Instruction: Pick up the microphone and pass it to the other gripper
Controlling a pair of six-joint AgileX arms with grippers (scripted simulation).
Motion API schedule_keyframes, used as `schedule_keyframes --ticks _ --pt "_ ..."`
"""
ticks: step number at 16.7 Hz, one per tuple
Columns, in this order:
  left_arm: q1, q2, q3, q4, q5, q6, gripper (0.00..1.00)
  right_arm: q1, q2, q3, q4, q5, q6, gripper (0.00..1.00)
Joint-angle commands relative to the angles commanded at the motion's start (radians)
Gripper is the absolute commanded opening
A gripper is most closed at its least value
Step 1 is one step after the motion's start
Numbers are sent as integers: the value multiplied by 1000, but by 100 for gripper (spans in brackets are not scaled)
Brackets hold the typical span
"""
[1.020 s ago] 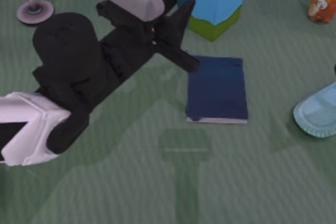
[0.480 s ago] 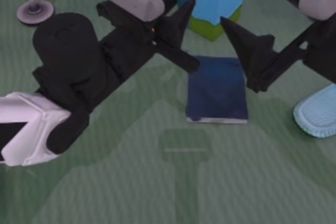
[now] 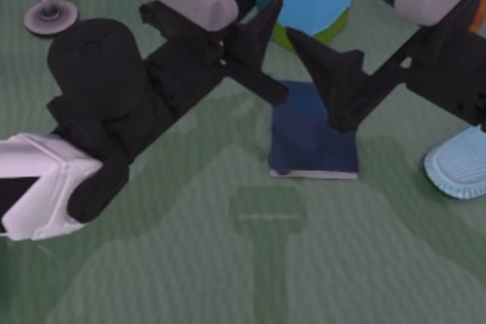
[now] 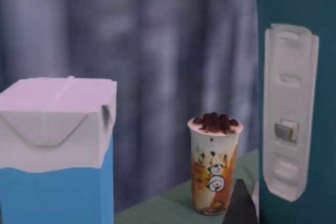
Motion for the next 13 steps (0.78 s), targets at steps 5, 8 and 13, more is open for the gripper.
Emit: schedule_keyframes --ticks 5,8,13 --pt "0 0 0 0 0 0 0 23 120 100 28 19 1 100" --pt "0 0 0 0 0 0 0 45 278 217 60 44 1 100" --pt "0 0 0 0 0 0 0 66 405 322 85 66 2 100"
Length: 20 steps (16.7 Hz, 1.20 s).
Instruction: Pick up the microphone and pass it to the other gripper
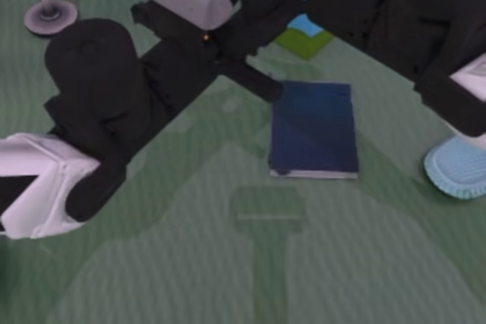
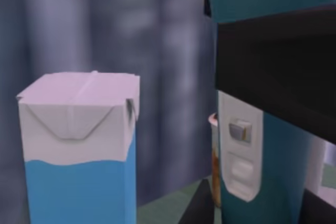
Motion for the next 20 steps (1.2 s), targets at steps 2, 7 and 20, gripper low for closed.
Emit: schedule_keyframes --ticks 2,7,20 --pt "0 0 0 0 0 0 0 0 0 0 0 0 0 100" --pt "0 0 0 0 0 0 0 0 0 0 0 0 0 70" --pt "0 0 0 0 0 0 0 0 0 0 0 0 0 0"
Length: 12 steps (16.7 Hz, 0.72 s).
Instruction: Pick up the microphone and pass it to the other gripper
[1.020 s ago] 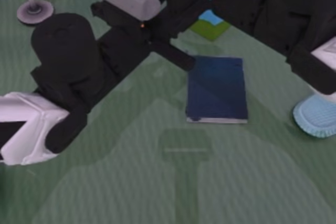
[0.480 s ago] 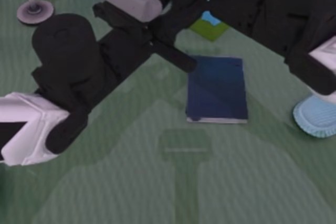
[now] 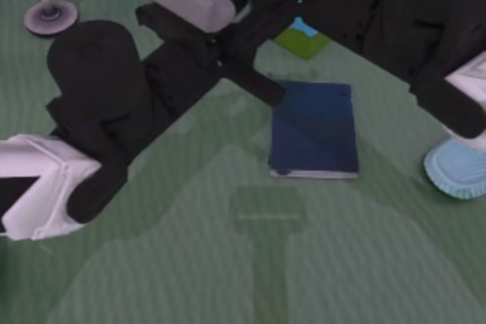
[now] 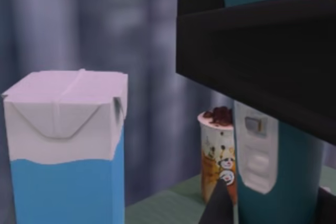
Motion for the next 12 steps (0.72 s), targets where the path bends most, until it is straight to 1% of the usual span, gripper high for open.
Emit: schedule_keyframes --ticks 5,12 --pt "0 0 0 0 0 0 0 0 0 0 0 0 0 0" --pt "0 0 0 0 0 0 53 0 0 0 0 0 0 0"
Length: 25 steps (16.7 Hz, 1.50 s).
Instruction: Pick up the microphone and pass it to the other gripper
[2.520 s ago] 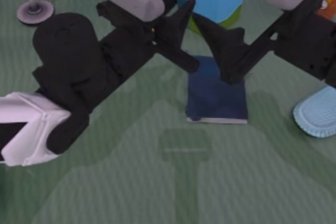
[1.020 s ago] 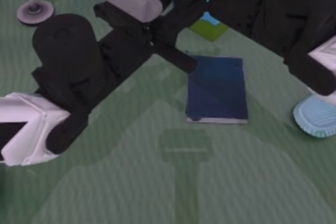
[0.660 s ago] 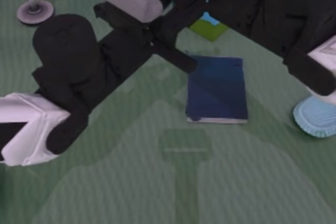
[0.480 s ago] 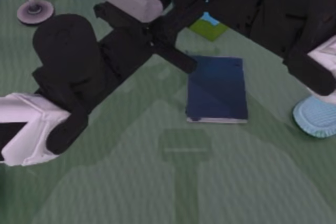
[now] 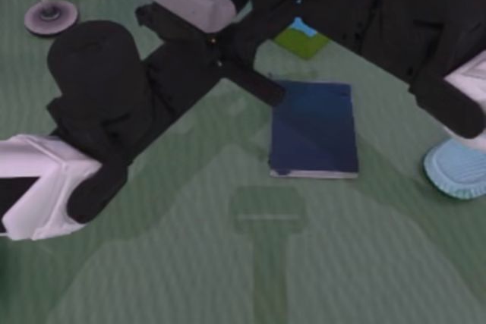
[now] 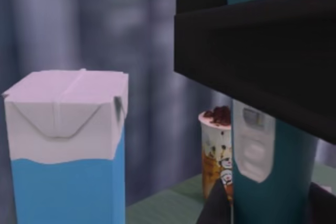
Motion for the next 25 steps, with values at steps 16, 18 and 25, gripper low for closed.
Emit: schedule_keyframes --ticks 16,18,25 --pt "13 7 -11 0 -18 14 100 -5 -10 7 1 10 -7 0" --pt "23 -31 -49 -4 -13 15 100 -21 -26 -10 0 -10 -5 0" --pt "73 -258 -263 -14 18 10 100 -117 -114 -95 0 -113 -8 0"
